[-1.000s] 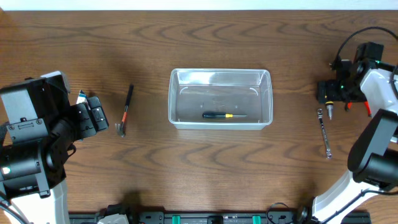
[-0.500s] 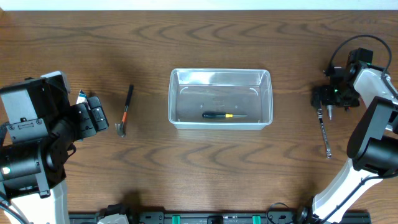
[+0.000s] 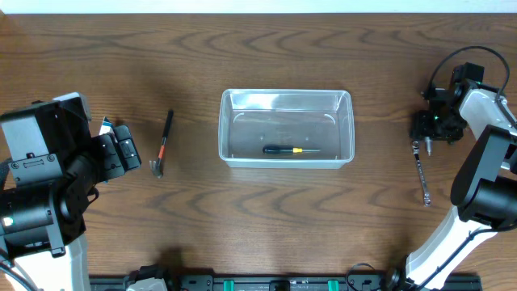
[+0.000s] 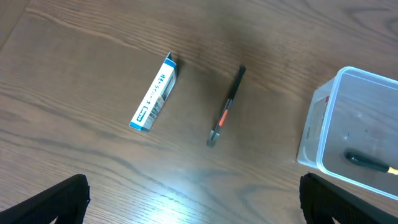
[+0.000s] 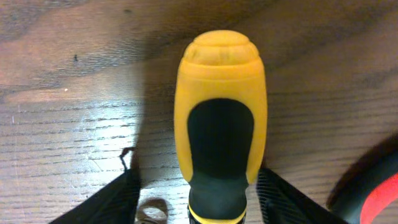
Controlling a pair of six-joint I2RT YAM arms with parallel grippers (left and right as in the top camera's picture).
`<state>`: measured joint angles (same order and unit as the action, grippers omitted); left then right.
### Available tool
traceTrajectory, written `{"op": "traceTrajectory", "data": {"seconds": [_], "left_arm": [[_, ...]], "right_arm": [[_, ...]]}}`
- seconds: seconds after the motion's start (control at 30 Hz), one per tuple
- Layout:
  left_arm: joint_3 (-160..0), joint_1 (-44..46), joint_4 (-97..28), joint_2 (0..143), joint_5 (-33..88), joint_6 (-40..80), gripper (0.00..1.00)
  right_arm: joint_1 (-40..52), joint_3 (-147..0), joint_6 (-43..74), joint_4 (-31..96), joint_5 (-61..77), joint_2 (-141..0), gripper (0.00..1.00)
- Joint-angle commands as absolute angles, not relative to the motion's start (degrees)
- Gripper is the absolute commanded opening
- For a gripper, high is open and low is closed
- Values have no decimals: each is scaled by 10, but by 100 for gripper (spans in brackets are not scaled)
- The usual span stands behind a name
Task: Pack container
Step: 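Move the right gripper to the stubby yellow screwdriver and grasp it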
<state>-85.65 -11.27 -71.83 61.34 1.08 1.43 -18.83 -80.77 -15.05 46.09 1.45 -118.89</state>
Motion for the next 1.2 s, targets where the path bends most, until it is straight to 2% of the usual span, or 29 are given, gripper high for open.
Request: {"op": "traceTrajectory", "data": {"seconds": [0.0, 0.23, 0.53, 0.63, 0.8, 1.0, 1.17], "left_arm": [[-862, -117, -720, 613, 8, 7, 98], [-863, -117, -720, 613, 8, 7, 98], [-863, -117, -720, 613, 8, 6, 98], [-862, -117, -720, 613, 8, 6, 98], [-863, -117, -720, 613, 8, 6, 98], [-862, -117, -720, 613, 8, 6, 98], [-862, -117, -720, 613, 8, -2, 98]], "right_arm": [[-183, -804, -137, 467, 15, -1215, 56], [-183, -804, -137, 470, 15, -1215, 38], [-183, -804, -137, 470, 15, -1215, 30], [-183, -804, -137, 469, 15, -1215, 16], [-183, -805, -137, 470, 15, -1215, 2], [-171, -835, -125, 493, 24, -1196, 1], [-138, -936, -136, 561, 29, -1134, 1]]}}
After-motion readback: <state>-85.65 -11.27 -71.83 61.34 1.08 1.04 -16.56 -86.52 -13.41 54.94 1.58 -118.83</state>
